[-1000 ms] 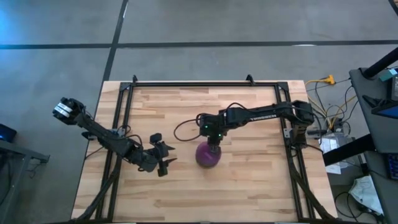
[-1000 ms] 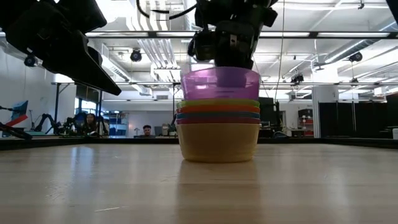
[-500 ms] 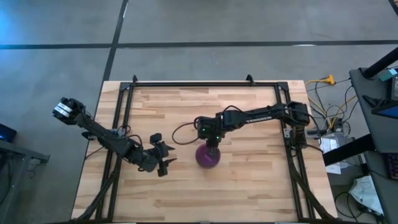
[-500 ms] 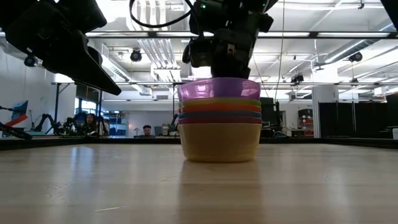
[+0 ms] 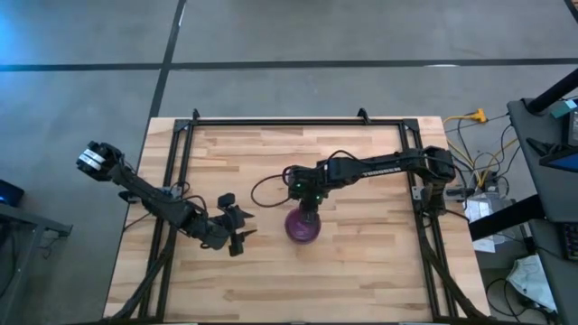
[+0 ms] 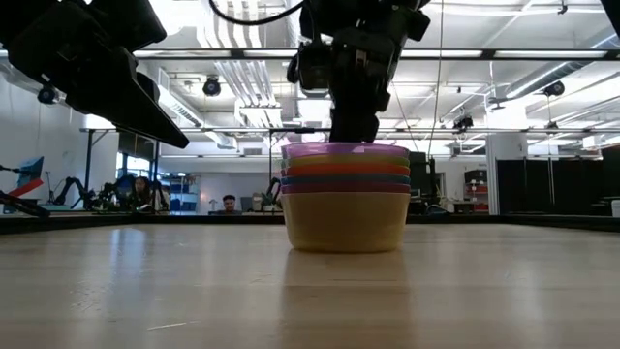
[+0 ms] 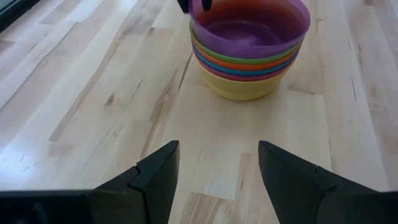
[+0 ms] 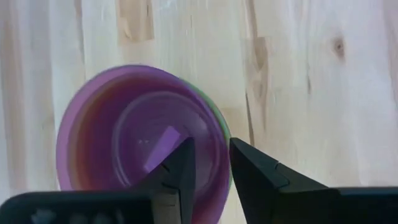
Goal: Nest bowls inside each other
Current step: Stack the purple bowl on the green bowl, then return to Home Position
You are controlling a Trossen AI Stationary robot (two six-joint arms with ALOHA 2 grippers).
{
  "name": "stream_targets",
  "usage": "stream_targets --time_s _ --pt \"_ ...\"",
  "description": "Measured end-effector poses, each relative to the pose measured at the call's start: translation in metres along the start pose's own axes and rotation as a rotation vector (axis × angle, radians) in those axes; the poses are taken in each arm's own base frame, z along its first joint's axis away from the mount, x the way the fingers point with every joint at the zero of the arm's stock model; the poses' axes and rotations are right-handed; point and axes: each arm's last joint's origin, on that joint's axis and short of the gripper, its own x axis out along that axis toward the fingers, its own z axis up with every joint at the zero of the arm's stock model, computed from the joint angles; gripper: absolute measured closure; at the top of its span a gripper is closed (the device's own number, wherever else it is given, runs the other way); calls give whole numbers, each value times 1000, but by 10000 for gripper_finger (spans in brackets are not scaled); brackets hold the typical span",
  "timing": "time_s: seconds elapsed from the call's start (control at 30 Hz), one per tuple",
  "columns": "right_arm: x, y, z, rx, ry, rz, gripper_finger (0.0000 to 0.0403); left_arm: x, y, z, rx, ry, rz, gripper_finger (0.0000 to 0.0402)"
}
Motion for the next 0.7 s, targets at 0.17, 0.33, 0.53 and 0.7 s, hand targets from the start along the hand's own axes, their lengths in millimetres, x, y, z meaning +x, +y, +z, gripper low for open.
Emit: stream_targets --time_s 0.17,0.33,0.53,0.7 --pt "-8 3 1 -4 -21 3 309 0 0 0 -2 -2 -2 198" --pt "-9 9 0 -28 -23 11 320 0 0 0 -2 -2 -2 198" --pt "-10 14 -1 -51 -18 16 341 0 0 0 -3 -4 -3 198" --pt "-15 30 -12 -84 40 23 350 0 0 0 -3 -4 -3 198"
